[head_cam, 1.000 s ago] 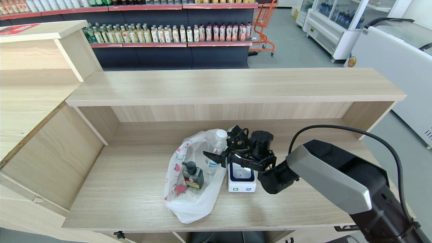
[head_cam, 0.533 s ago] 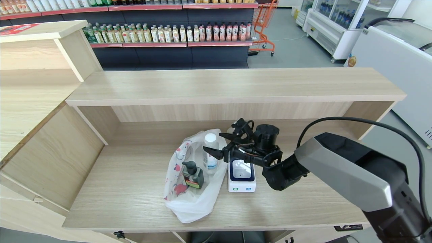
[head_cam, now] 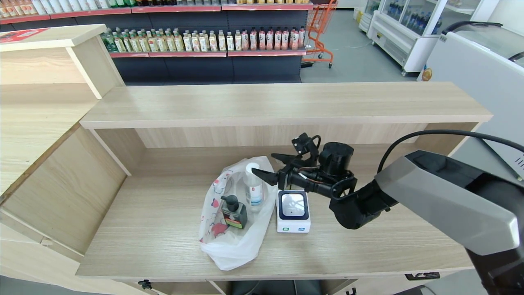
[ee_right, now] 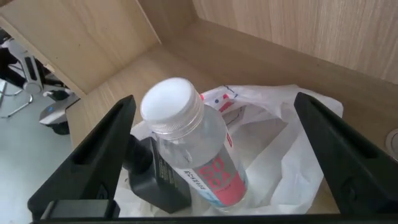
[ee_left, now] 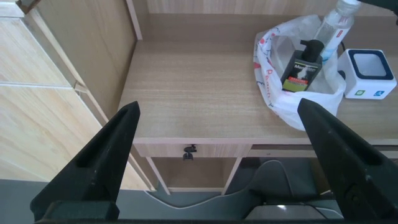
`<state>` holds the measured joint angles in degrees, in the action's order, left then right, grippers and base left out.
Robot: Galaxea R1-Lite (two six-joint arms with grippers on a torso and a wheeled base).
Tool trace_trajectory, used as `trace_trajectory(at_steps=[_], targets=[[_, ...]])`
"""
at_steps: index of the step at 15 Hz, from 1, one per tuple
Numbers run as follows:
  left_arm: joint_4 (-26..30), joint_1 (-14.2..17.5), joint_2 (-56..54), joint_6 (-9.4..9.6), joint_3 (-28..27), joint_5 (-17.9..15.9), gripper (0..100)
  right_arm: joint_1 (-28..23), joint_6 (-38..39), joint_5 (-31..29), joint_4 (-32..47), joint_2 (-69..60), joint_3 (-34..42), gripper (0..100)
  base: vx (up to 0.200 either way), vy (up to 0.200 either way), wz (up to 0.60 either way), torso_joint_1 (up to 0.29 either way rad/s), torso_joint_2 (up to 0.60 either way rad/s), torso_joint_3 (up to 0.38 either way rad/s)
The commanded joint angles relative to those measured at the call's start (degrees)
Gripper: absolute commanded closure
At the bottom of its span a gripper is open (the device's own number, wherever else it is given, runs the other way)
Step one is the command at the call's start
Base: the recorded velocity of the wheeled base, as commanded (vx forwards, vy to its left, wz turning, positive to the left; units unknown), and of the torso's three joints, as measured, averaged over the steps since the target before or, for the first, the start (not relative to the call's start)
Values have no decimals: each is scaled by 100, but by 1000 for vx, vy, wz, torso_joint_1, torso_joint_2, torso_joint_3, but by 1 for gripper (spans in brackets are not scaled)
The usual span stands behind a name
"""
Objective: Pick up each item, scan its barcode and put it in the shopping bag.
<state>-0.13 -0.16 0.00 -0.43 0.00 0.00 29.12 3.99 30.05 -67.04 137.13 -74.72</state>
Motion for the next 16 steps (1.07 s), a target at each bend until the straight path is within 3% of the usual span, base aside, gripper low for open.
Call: trace_trajectory(at_steps=[1, 4, 9, 12, 16], targets=[[-4, -2, 9, -1, 0, 0, 0, -223, 102, 1, 6, -459, 432, 0, 0, 0, 0, 0, 0, 0], [5, -2, 9, -1, 0, 0, 0, -803, 129, 10, 50, -1039, 1152, 0, 0, 0, 0, 0, 0, 0], [5, -2, 9, -1, 0, 0, 0, -1322, 129, -25, 85, -2446, 2585, 0, 0, 0, 0, 0, 0, 0], [-4, -2, 9, -1, 0, 0, 0, -1568, 120, -25, 701, -3377, 3727, 0, 0, 0, 0, 0, 0, 0], [-4, -2, 9, -1, 0, 0, 0, -1858, -91, -157, 1008, -4511, 4299, 0, 0, 0, 0, 0, 0, 0]])
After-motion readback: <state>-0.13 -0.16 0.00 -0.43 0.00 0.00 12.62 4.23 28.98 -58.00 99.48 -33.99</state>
